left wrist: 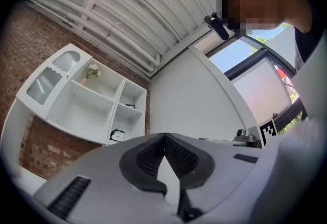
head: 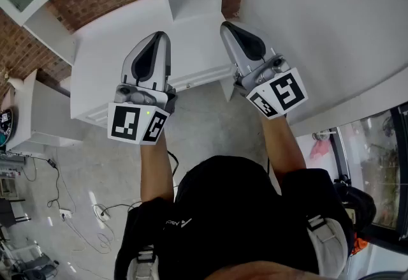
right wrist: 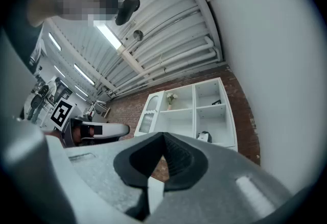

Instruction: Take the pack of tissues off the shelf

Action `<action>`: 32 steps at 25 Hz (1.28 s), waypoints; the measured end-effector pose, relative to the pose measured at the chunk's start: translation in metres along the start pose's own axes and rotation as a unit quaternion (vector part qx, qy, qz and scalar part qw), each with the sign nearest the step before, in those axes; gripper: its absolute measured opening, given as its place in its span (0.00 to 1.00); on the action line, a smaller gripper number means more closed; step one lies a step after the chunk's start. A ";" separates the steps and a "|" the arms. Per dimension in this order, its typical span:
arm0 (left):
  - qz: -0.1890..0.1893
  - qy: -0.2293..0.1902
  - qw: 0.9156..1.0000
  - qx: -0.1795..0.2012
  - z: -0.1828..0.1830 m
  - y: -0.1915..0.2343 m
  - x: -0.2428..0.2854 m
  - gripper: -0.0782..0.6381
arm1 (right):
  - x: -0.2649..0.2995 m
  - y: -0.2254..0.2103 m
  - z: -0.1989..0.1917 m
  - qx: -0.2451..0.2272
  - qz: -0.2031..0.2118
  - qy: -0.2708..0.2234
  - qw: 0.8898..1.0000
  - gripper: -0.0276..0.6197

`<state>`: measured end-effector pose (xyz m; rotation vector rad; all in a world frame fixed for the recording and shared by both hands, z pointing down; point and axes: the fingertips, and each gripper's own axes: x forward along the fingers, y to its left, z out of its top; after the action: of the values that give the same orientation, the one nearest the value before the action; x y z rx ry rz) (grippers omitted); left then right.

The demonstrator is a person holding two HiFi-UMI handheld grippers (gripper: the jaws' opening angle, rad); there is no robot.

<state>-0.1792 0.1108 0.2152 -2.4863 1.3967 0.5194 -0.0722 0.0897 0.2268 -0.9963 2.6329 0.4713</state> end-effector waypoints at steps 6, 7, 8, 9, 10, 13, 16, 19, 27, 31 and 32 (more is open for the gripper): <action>-0.005 0.002 1.000 -0.004 -0.002 0.012 -0.003 0.11 | 0.012 0.008 -0.004 0.008 -0.001 -0.001 1.000 0.05; -0.007 0.002 1.000 -0.005 -0.002 0.014 -0.004 0.11 | 0.013 0.009 -0.004 0.007 -0.003 -0.001 1.000 0.05; -0.008 0.001 1.000 -0.006 -0.002 0.016 -0.004 0.11 | 0.015 0.011 -0.005 0.006 -0.005 0.000 1.000 0.05; -0.009 0.000 1.000 -0.008 -0.002 0.018 -0.005 0.11 | 0.016 0.012 -0.005 0.004 -0.007 0.001 1.000 0.05; -0.011 -0.001 1.000 -0.009 -0.001 0.021 -0.005 0.11 | 0.017 0.013 -0.006 0.003 -0.010 0.002 1.000 0.05; -0.016 -0.004 1.000 -0.009 0.000 0.028 -0.005 0.11 | 0.020 0.017 -0.010 -0.001 -0.016 0.008 1.000 0.05; -0.018 -0.013 1.000 -0.007 0.004 0.035 0.000 0.11 | 0.022 0.023 -0.015 -0.009 -0.021 0.015 1.000 0.05; -0.012 -0.020 1.000 -0.004 0.008 0.044 0.009 0.11 | 0.026 0.026 -0.018 -0.014 -0.023 0.021 0.999 0.05; 0.017 -0.018 1.000 0.009 0.000 0.076 0.052 0.11 | 0.055 0.002 -0.032 -0.022 -0.013 0.012 1.000 0.05; 0.048 -0.014 0.999 0.022 -0.023 0.113 0.098 0.11 | 0.085 -0.041 -0.059 -0.016 0.001 0.001 1.000 0.05; 0.056 -0.014 0.998 0.026 -0.029 0.120 0.111 0.11 | 0.091 -0.054 -0.066 -0.014 0.005 -0.002 1.000 0.05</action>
<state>-0.2235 -0.0469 0.1905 -2.3613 1.5247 0.5320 -0.1109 -0.0280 0.2416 -0.9898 2.6366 0.5141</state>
